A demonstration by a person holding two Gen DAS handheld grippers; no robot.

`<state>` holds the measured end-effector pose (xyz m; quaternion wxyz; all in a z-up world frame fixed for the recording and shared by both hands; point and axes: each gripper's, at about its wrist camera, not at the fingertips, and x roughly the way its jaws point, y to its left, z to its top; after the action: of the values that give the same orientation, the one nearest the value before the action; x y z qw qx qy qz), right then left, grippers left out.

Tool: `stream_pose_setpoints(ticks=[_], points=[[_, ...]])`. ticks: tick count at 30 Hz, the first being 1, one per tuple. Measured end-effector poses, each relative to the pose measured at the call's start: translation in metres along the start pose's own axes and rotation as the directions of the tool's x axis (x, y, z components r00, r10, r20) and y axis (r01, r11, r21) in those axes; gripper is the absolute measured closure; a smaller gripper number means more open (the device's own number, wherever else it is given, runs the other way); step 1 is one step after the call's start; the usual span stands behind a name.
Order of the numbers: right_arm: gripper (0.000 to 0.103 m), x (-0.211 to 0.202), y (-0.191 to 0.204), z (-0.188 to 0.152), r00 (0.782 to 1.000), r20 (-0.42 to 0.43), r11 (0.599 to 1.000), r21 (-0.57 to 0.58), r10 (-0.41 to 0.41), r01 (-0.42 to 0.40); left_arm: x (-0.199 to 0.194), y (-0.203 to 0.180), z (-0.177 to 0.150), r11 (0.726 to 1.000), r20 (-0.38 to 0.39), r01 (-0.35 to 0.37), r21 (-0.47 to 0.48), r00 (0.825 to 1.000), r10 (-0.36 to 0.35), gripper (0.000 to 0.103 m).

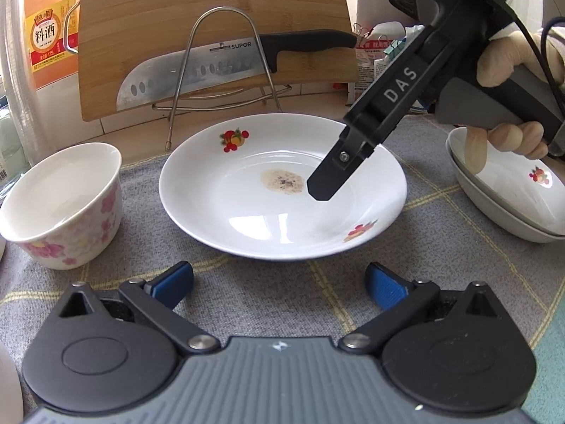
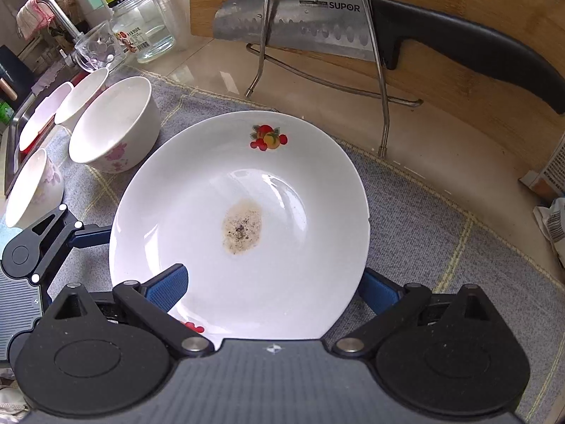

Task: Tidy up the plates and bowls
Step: 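Close the right gripper on the rim of the brown-stained white plate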

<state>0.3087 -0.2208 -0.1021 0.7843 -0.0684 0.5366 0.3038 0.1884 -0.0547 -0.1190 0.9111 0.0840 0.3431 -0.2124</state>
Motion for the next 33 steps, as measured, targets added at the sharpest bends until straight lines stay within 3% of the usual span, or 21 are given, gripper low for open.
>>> stream_pose_setpoints(ticks=[16,33], points=[[0.000,0.014,-0.004,0.022,0.998,-0.018,0.996,-0.074,0.055,-0.056,0.013,0.009,0.012,0.994,0.005,0.082,0.069,0.997,-0.082,0.000],[0.000,0.026,-0.009,0.052,0.995,-0.026,0.989,-0.108,0.097,-0.099,0.016,0.010,0.016,0.994,0.007,0.081,0.073,0.997,-0.082,0.000]])
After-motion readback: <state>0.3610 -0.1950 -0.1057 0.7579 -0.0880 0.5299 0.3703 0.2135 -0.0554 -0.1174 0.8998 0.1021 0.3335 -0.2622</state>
